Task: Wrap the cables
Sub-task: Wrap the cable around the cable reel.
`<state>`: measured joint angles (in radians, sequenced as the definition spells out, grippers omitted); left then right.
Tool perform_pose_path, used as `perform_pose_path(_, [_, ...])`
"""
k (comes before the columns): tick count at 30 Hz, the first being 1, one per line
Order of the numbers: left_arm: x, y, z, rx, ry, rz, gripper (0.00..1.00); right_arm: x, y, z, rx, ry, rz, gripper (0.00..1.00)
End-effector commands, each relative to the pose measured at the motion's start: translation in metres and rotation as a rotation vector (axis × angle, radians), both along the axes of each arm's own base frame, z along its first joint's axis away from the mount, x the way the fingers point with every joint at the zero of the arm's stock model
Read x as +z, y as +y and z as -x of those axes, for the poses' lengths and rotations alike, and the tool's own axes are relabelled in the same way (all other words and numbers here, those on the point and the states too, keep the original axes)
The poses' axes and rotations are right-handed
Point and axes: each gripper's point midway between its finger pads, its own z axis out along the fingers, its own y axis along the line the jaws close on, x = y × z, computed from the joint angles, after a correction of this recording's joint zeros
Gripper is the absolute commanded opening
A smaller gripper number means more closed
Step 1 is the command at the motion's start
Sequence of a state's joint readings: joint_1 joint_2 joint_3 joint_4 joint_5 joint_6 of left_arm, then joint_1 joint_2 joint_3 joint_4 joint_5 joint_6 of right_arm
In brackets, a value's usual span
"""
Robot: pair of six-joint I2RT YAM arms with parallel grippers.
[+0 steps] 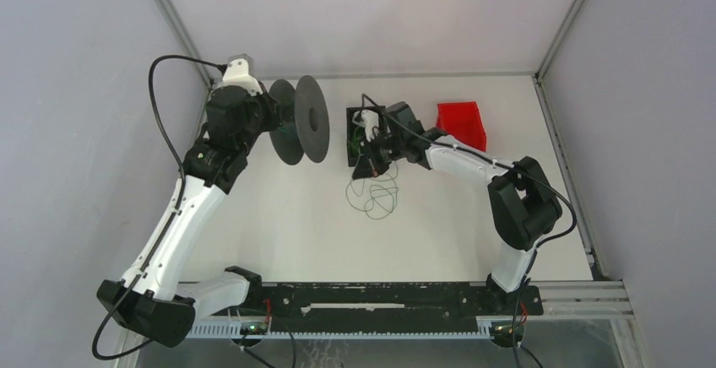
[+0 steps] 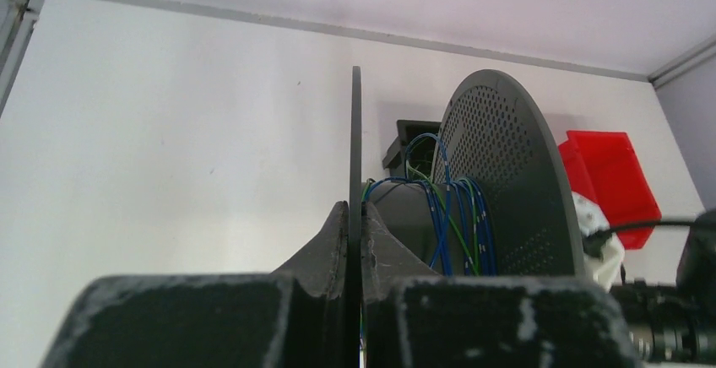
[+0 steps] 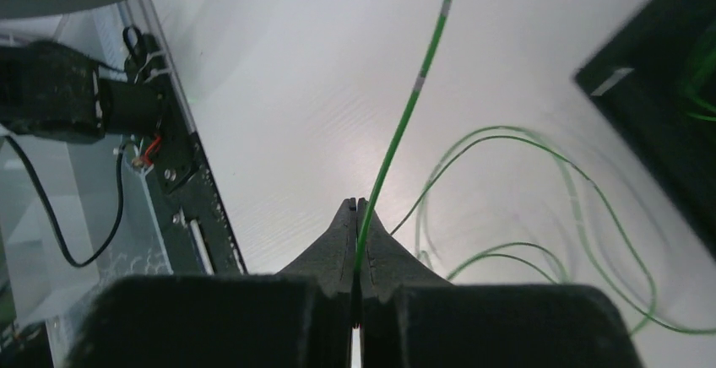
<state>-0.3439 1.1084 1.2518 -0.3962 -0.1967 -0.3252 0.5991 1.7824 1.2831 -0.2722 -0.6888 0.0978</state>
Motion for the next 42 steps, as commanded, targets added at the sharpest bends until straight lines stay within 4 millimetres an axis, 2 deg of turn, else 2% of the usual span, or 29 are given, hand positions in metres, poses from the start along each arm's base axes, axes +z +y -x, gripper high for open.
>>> perform_pose_path(1, [0.055,0.009,-0.006,0.070,-0.128,0.120,0.00,0.009,0.024,0.029,0.119,-0.064,-0.017,0.00])
perform_pose_path(7, [0.047,0.022,-0.015,0.158,-0.118,0.112,0.00,0.016,0.055,0.078,0.256,-0.056,-0.050,0.00])
perform_pose_path(11, [0.035,0.026,-0.020,0.192,-0.102,0.110,0.00,0.026,0.070,0.105,0.333,-0.057,-0.076,0.00])
perform_pose_path(19, [0.014,0.032,-0.027,0.222,-0.100,0.037,0.00,0.072,0.082,0.130,0.424,-0.092,-0.158,0.00])
perform_pose_path(25, [0.004,0.030,-0.029,0.230,-0.108,-0.035,0.00,0.100,0.084,0.132,0.456,-0.119,-0.170,0.00])
perform_pose_path(31, [-0.005,0.027,-0.030,0.226,-0.118,-0.112,0.00,0.131,0.082,0.125,0.450,-0.153,-0.193,0.00])
perform_pose_path(42, [-0.020,-0.006,-0.022,0.075,-0.137,-0.244,0.00,0.171,0.062,0.079,0.322,-0.198,-0.209,0.04])
